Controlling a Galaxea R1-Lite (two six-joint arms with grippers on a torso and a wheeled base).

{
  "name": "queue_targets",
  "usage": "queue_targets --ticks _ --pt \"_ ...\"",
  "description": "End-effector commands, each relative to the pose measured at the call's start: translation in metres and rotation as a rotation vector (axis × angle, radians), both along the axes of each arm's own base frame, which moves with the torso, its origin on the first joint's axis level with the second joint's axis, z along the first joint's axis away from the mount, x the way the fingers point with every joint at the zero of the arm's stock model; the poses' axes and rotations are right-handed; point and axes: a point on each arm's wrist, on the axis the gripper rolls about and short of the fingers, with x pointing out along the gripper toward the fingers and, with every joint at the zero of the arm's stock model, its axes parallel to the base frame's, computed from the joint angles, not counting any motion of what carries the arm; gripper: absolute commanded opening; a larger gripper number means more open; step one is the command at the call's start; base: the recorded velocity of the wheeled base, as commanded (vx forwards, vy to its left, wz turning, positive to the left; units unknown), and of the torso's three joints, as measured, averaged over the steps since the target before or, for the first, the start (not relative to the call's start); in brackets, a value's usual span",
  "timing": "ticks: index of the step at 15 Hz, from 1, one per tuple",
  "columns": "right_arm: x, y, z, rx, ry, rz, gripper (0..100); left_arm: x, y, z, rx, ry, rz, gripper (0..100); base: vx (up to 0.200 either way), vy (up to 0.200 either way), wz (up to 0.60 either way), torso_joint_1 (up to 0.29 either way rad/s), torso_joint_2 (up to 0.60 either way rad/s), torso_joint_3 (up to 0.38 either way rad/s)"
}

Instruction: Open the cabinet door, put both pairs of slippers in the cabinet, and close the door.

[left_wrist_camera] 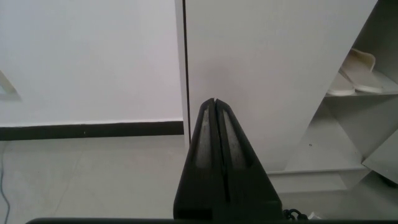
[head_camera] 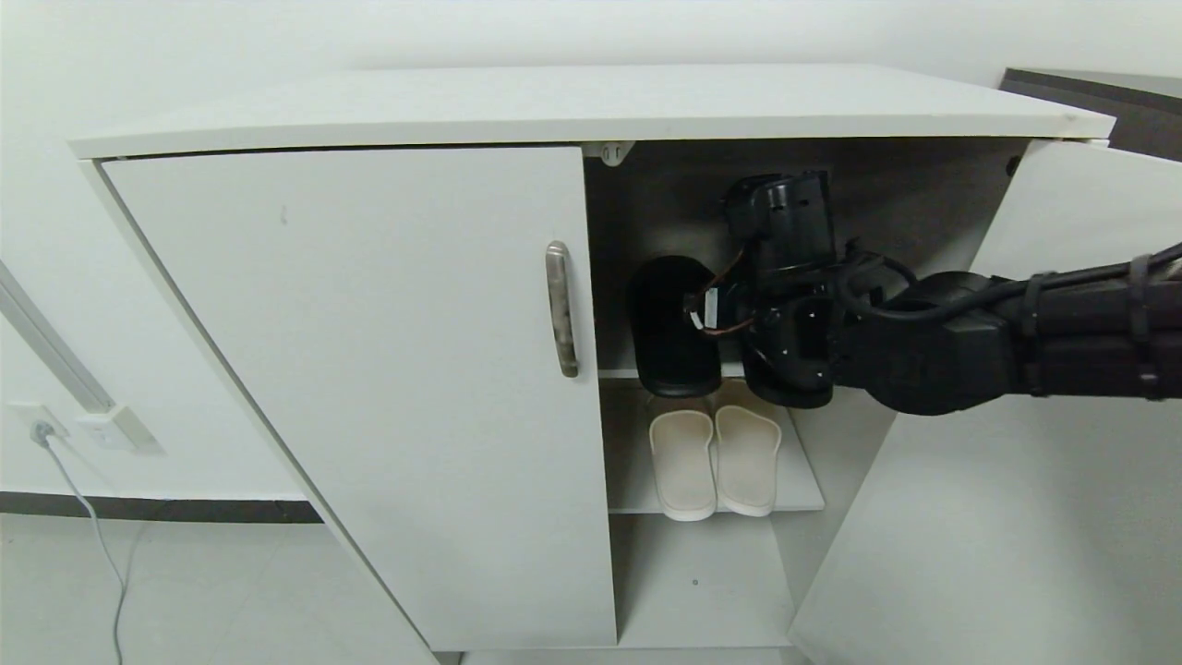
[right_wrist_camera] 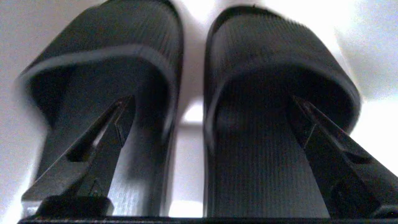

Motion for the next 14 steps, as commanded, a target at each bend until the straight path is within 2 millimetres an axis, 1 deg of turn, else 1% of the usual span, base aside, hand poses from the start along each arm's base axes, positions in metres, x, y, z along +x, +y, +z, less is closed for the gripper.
queue_targets --ticks 1,3,4,5,6,8,9,11,14 --pt "-0.047 -0.012 0.020 0.026 -0.021 0.064 100 0.000 0.000 0.000 0.000 0.000 0.001 0 0.000 0.000 0.00 0.000 0.00 0.000" --pt "-0.074 -0.022 0.017 0.032 -0.020 0.118 100 0.000 0.000 0.000 0.000 0.000 0.001 0 0.000 0.000 0.00 0.000 0.00 0.000" --pt "-0.089 -0.027 0.014 0.046 -0.019 0.182 100 0.000 0.000 0.000 0.000 0.000 0.001 0 0.000 0.000 0.00 0.000 0.00 0.000" --pt "-0.099 -0.031 0.012 0.057 -0.018 0.236 100 0.000 0.000 0.000 0.000 0.000 0.001 0 0.000 0.000 0.00 0.000 0.00 0.000" --pt "-0.114 -0.037 0.005 0.063 -0.009 0.312 100 0.000 0.000 0.000 0.000 0.000 0.001 0 0.000 0.000 0.00 0.000 0.00 0.000" --pt "-0.133 -0.049 -0.012 0.037 -0.002 0.415 100 0.000 0.000 0.000 0.000 0.000 -0.001 0 0.000 0.000 0.00 0.000 0.00 0.000" --pt "-0.136 -0.050 -0.015 0.040 -0.023 0.468 0 0.000 0.000 0.000 0.000 0.000 -0.001 0 0.000 0.000 0.00 0.000 0.00 0.000" --pt "-0.137 -0.050 -0.018 0.035 -0.048 0.487 0 0.000 0.000 0.000 0.000 0.000 -0.002 0 0.000 0.000 0.00 0.000 0.00 0.000" --pt "-0.140 -0.045 -0.027 0.021 -0.025 0.507 0 0.000 0.000 0.000 0.000 0.000 -0.004 0 0.000 0.000 0.00 0.000 0.00 0.000"
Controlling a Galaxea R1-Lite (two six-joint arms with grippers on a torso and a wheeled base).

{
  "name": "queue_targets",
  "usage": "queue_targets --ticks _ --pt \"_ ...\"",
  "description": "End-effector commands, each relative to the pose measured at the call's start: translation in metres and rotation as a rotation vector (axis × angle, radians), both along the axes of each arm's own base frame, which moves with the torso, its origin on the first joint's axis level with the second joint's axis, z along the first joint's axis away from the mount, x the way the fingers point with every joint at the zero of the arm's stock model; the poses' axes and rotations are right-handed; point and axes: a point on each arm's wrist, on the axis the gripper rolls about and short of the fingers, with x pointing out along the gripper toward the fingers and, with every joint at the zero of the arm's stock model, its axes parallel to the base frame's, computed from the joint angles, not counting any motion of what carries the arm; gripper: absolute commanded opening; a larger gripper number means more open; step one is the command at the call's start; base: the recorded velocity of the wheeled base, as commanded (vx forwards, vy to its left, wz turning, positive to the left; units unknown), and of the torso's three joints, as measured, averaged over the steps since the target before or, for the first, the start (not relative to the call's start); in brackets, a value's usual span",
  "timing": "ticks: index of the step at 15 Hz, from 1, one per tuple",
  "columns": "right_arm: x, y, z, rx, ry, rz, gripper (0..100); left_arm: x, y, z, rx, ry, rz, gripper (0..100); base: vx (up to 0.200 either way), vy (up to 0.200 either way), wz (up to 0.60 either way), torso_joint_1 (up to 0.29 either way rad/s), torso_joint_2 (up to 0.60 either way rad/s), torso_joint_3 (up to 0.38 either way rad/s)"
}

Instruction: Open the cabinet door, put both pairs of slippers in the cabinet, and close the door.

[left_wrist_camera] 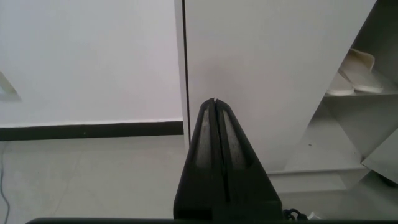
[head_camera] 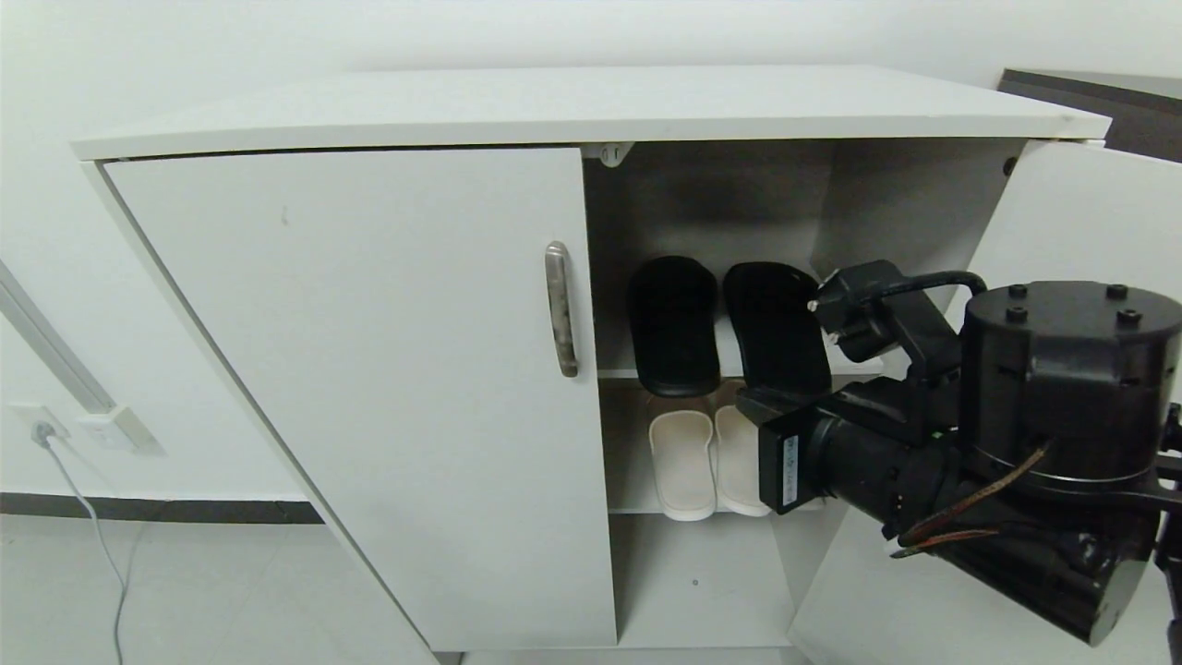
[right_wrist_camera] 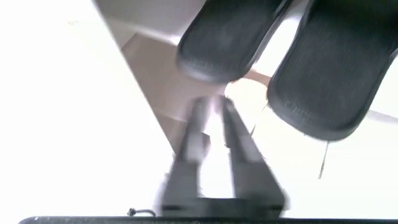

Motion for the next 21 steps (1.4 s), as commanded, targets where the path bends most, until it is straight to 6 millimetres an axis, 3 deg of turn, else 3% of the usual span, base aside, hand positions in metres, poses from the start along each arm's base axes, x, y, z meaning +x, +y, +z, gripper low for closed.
queue_targets --ticks 1,7,21 --pt "-0.004 0.002 -0.002 -0.005 0.006 0.015 0 0.000 0.000 0.000 0.000 0.000 0.000 0 0.000 0.000 0.00 0.000 0.00 0.000" --pt "-0.006 0.002 -0.006 -0.013 0.014 0.018 0 0.000 0.000 0.000 0.002 0.001 -0.002 0 0.000 0.000 0.00 0.000 0.00 0.000" --pt "-0.005 0.000 -0.015 -0.033 0.028 0.020 0 0.000 0.000 0.000 0.000 0.001 -0.002 0 -0.200 0.000 0.00 0.003 0.00 0.002"
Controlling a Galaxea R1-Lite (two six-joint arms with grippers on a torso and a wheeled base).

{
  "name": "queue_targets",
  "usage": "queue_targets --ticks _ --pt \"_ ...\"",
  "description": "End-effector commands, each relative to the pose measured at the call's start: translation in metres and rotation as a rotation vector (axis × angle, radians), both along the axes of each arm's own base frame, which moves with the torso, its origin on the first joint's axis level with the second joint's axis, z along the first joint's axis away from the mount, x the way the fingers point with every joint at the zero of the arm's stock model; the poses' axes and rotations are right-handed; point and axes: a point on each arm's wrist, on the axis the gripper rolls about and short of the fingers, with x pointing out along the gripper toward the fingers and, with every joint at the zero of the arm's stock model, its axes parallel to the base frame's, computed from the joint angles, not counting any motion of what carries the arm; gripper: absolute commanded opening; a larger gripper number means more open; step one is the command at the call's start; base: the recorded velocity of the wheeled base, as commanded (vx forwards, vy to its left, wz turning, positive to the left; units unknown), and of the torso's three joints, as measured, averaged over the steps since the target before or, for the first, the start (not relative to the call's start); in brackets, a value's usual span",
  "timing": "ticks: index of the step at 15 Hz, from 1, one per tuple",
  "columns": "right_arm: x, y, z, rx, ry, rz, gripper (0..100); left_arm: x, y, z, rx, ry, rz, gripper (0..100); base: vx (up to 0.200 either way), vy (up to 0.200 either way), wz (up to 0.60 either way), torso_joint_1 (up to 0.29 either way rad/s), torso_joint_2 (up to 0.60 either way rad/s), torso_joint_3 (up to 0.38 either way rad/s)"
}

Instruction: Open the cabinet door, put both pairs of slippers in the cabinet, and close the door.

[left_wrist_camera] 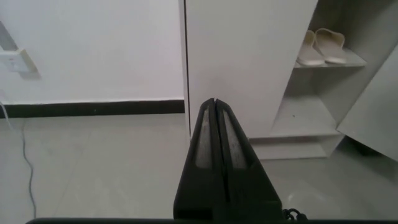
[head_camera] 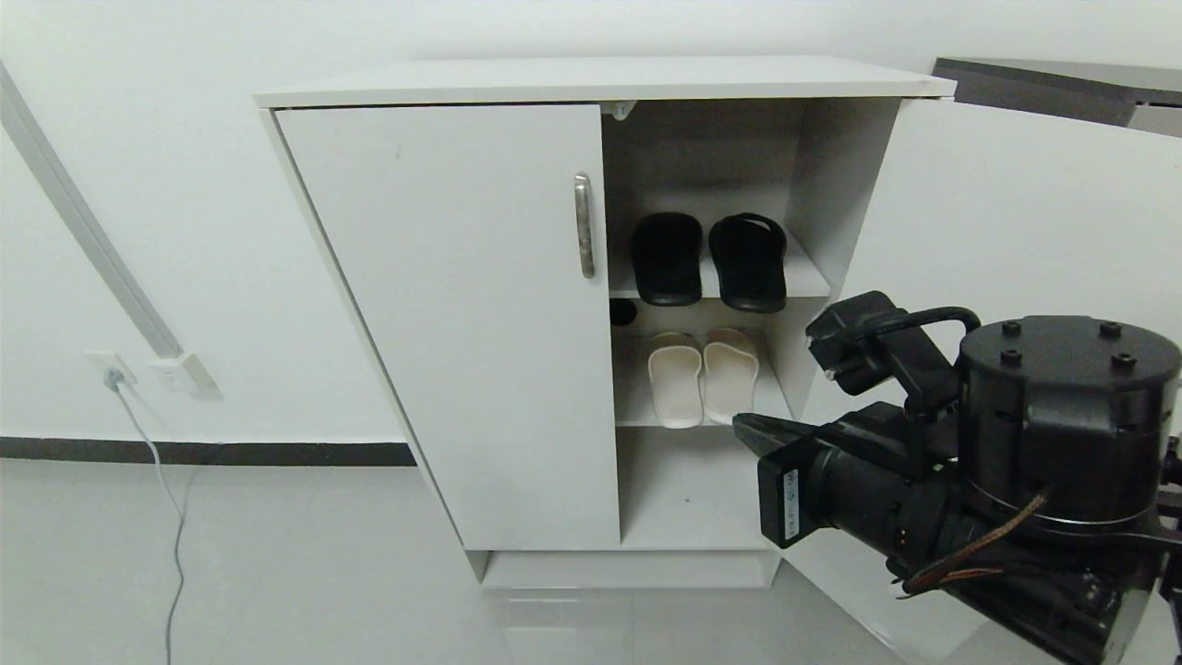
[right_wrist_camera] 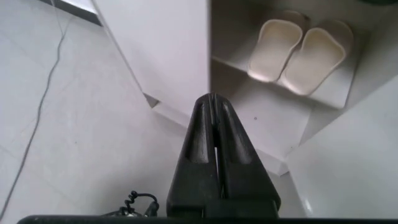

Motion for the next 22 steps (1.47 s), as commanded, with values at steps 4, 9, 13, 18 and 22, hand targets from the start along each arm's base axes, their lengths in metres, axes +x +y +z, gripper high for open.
queue_targets --ticks 4,9,13,18,22 --pt "0.003 0.003 -0.009 -0.025 0.013 -0.006 0 0.000 0.000 0.000 0.002 0.000 0.000 0 -0.200 0.000 0.00 0.002 0.00 0.002" --pt "0.003 0.003 -0.012 -0.033 0.018 -0.006 0 0.000 0.000 0.000 0.000 0.000 0.003 0 0.000 0.000 0.00 0.000 0.00 0.000" --pt "0.003 0.002 -0.013 -0.037 0.023 -0.006 0 0.000 0.000 0.000 0.000 0.000 0.003 0 0.000 0.000 0.00 0.000 0.00 0.000" --pt "0.006 -0.001 -0.016 -0.041 0.028 -0.022 0 0.000 0.000 0.000 0.000 0.000 0.003 0 0.000 0.000 0.00 0.000 0.00 0.000" --pt "0.007 -0.001 -0.017 -0.048 0.031 -0.026 0 0.000 0.000 0.000 0.000 0.000 0.003 0 0.000 0.000 0.00 0.002 -0.07 -0.068"
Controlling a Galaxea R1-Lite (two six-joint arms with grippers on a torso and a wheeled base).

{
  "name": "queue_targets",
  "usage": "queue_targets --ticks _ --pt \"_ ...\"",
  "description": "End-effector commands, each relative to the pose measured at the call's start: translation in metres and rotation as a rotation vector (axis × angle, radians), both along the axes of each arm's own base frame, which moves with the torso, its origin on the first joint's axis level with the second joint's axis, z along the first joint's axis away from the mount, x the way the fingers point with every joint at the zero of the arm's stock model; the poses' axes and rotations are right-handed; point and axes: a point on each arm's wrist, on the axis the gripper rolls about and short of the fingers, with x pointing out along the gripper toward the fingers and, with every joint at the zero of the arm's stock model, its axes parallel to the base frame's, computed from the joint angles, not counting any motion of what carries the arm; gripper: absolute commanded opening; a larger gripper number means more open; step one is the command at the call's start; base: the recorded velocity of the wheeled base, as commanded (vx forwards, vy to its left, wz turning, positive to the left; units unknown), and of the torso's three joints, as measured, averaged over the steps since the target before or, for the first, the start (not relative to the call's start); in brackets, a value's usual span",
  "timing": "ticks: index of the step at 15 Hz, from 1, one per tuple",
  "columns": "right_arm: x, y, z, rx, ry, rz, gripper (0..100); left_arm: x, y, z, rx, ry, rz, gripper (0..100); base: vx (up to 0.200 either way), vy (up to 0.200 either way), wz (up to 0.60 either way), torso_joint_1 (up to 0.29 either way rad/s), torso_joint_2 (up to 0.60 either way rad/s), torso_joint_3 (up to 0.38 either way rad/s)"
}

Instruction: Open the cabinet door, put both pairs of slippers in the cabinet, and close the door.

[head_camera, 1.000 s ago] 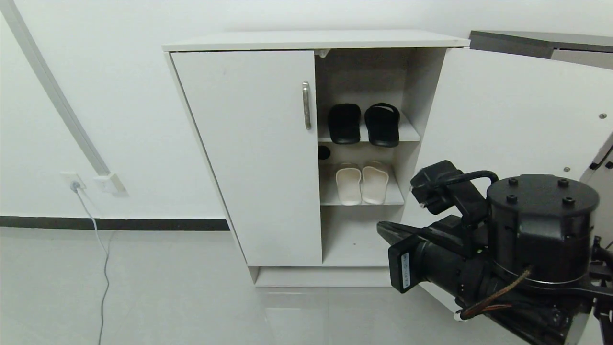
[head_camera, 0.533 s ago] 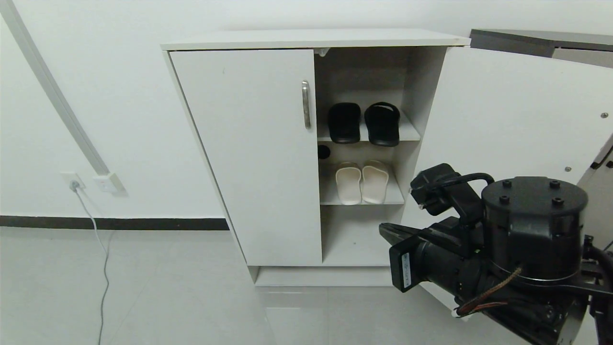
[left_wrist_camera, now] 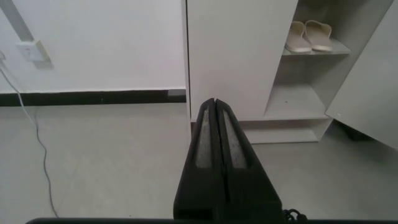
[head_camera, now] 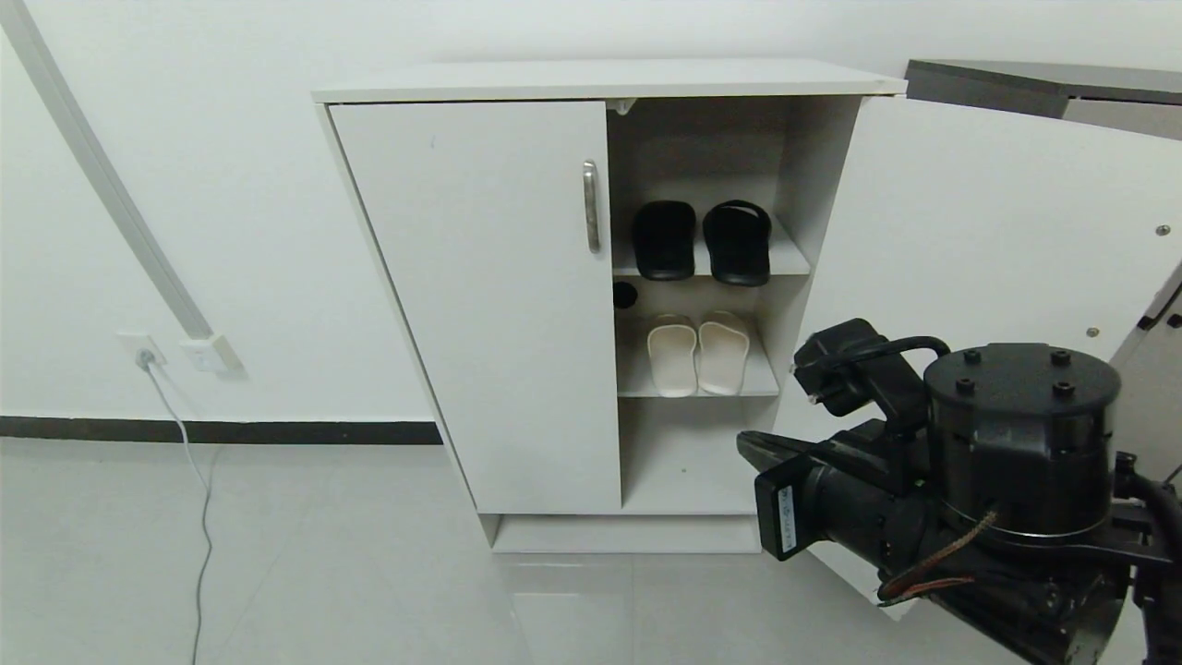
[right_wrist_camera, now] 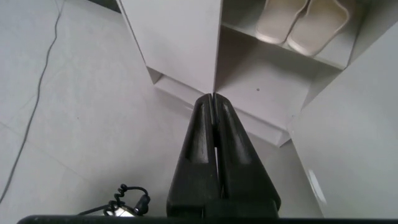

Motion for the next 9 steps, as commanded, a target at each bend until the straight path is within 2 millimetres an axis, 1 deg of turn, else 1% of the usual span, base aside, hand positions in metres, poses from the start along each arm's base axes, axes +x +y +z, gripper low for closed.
queue_targets --ticks 1,2,3,6,9 --pt "0.0009 0.0007 -0.0009 -0.003 0.002 -0.001 0 0.0000 0.0000 0.0000 0.000 -0.001 0.001 0 0.000 0.000 0.00 0.007 -0.20 -0.320" --pt "0.0008 0.0006 -0.0013 -0.004 0.002 -0.001 0 0.0000 0.0000 0.0000 0.000 -0.001 0.001 0 0.000 0.000 0.00 0.007 -0.13 -0.344" --pt "0.0008 0.0006 -0.0013 -0.004 0.002 -0.001 0 0.0000 0.0000 0.0000 0.000 -0.001 0.001 0 0.000 0.000 0.00 0.041 -0.38 -0.373" --pt "0.0007 0.0004 -0.0005 -0.003 0.000 -0.003 0 0.0000 0.0000 0.0000 0.000 -0.001 0.001 0 0.000 0.000 0.00 0.033 -0.53 -0.367" --pt "0.0005 0.0001 0.0008 0.000 -0.003 -0.003 0 0.0000 0.0000 0.0000 0.000 -0.001 0.001 0 0.000 0.000 0.00 0.113 -0.47 -0.357"
